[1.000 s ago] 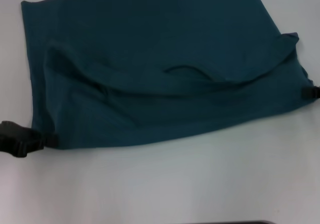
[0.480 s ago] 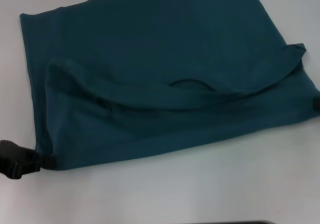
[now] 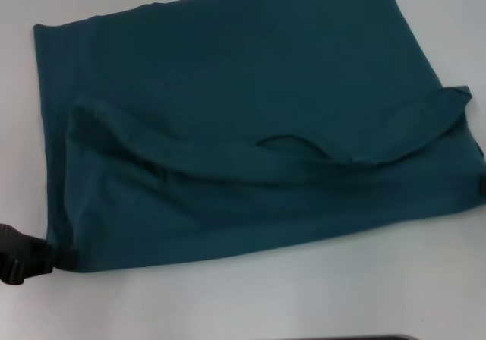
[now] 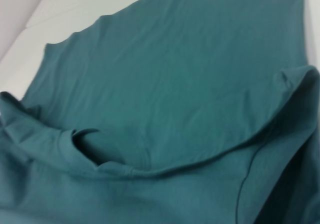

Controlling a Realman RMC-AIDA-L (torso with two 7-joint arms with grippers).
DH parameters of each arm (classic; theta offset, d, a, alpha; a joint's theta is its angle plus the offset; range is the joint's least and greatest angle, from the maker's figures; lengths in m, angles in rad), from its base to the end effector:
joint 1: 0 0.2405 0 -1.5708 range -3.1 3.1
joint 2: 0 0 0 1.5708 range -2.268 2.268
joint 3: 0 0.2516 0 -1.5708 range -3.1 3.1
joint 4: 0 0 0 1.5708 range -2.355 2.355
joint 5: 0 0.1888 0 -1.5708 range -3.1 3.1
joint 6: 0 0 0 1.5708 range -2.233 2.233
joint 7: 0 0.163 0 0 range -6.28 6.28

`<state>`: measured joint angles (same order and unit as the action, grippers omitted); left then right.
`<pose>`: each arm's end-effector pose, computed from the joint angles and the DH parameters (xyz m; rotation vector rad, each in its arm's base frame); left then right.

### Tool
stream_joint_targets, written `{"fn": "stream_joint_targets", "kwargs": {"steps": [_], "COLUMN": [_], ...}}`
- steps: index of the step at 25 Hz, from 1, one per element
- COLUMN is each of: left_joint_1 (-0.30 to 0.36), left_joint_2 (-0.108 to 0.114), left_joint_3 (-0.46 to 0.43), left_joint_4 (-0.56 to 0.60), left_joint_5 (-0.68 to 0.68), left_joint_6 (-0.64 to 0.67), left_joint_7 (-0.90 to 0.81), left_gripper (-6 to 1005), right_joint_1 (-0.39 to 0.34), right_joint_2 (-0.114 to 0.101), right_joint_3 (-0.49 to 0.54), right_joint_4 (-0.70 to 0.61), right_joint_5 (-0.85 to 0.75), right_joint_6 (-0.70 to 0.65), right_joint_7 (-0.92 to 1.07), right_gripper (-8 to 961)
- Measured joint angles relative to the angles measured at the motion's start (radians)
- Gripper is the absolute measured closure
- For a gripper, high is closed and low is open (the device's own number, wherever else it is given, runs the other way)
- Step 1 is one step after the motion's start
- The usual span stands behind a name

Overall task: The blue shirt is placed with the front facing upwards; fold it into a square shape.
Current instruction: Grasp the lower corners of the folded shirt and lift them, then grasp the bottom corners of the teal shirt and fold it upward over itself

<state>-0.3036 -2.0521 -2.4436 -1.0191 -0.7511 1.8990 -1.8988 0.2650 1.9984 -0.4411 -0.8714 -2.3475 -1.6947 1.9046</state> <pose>-0.3088 0.2196 0.0252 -2.7707 -1.4104 -0.1439 0.3595 0.2305 0.0565 -2.3001 1.5577 0.3716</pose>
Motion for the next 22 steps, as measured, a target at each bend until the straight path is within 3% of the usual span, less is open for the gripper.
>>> {"fn": "stream_joint_targets", "kwargs": {"steps": [6, 13, 22], "left_joint_1": [-0.006, -0.004, 0.001], "left_joint_2": [0.018, 0.021, 0.023], "left_joint_3": [0.0, -0.001, -0.005], "left_joint_4": [0.013, 0.014, 0.016], "left_joint_5": [0.006, 0.029, 0.055], "left_joint_6": [-0.006, -0.003, 0.014], "left_joint_7": [0.015, 0.03, 0.031], "left_gripper": [998, 998, 999], "right_joint_1": [-0.047, -0.102, -0.114], "right_joint_2": [0.006, 0.012, 0.012], "right_joint_3": [0.025, 0.049, 0.091], "right_joint_4": [0.0, 0.0, 0.002], "right_joint_5": [-0.001, -0.002, -0.041], "right_joint_6": [-0.068, -0.125, -0.161], "right_joint_7": [-0.048, -0.097, -0.121], "right_gripper": [917, 916, 916]}}
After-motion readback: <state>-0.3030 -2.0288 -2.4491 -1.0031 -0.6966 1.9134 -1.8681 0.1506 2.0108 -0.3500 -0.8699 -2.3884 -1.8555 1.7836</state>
